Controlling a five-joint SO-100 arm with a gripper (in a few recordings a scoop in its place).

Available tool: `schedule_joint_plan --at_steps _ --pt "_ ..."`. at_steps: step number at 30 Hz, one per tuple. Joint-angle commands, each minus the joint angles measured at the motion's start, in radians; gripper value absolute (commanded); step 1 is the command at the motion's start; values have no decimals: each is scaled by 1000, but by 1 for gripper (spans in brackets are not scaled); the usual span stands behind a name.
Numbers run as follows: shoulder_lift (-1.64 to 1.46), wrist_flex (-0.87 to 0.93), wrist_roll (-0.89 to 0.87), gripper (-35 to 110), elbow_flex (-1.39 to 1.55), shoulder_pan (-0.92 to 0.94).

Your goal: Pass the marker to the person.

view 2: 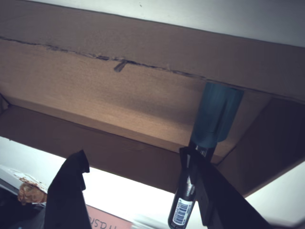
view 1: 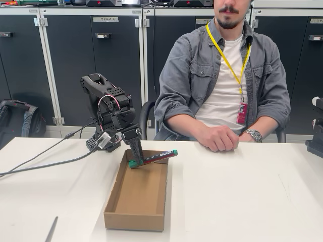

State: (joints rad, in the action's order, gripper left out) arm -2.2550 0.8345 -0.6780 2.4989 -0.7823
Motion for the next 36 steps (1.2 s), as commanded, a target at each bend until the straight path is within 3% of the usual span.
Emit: schedule_joint_plan --at_steps 1,7,14,20,26,30,36 --pt "25 34 -20 44 -52 -15" --pt "89 156 -38 54 -147 -11" --pt "97 120 8 56 -133 0" --pt "137 0 -58 60 -141 11" --pt "187 28 -153 60 -199 -26" --pt "224 123 -123 60 -268 -31" --pt "325 425 -48 63 -508 -15"
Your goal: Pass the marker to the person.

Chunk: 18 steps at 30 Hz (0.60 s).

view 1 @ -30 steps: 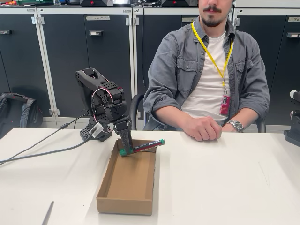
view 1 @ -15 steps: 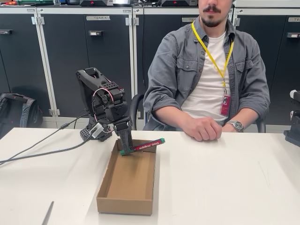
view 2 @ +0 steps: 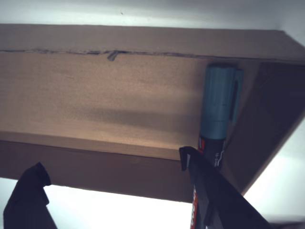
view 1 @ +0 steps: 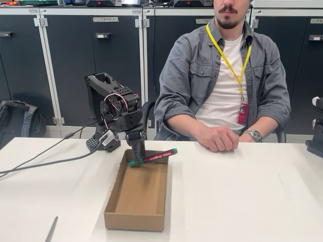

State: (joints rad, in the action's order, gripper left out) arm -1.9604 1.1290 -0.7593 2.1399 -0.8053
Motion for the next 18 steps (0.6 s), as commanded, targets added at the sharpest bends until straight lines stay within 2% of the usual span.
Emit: schedule_joint_plan --at_steps 1,6,18 --pt "40 153 49 63 -169 8" --pt "83 193 114 63 -175 -2" --pt "295 288 109 65 -304 14"
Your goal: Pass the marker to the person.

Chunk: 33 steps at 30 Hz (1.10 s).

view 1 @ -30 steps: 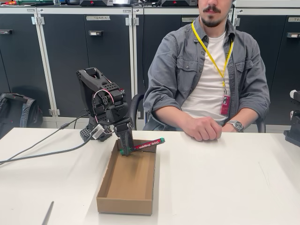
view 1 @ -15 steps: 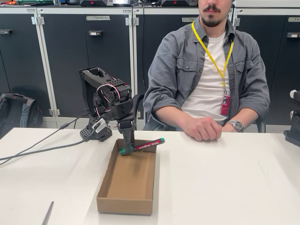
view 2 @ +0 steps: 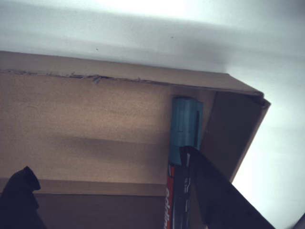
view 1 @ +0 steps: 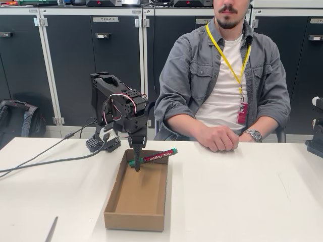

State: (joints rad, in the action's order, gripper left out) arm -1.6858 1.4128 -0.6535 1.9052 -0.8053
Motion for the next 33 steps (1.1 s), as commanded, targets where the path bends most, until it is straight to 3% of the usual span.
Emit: schedule_joint_plan --at_steps 1,12,25,33 --pt "29 -5 5 65 -78 21" --pt "87 -155 -150 65 -94 17" --pt "146 163 -95 68 -268 -2" --pt "255 238 -80 68 -439 -5"
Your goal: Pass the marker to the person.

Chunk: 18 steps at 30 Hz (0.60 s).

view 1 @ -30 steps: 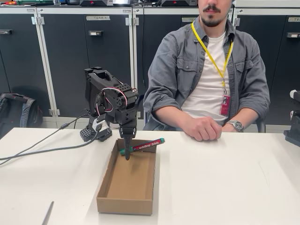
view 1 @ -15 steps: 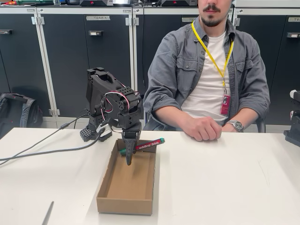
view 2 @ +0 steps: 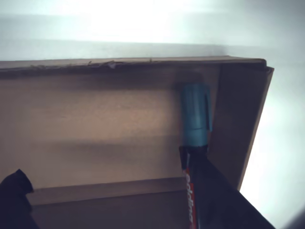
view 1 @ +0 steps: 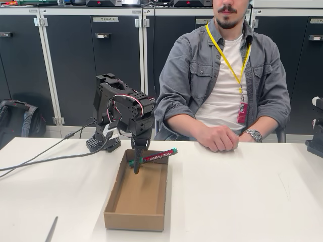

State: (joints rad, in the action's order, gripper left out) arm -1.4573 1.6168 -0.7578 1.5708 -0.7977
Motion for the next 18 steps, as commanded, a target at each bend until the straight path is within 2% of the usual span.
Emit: schedule_joint_plan --at_steps 1,4,10,18 --pt "48 52 35 68 -135 -17" --pt "115 123 55 68 -224 -40" --pt "124 123 83 68 -252 -31" --pt "137 123 15 68 -204 -61"
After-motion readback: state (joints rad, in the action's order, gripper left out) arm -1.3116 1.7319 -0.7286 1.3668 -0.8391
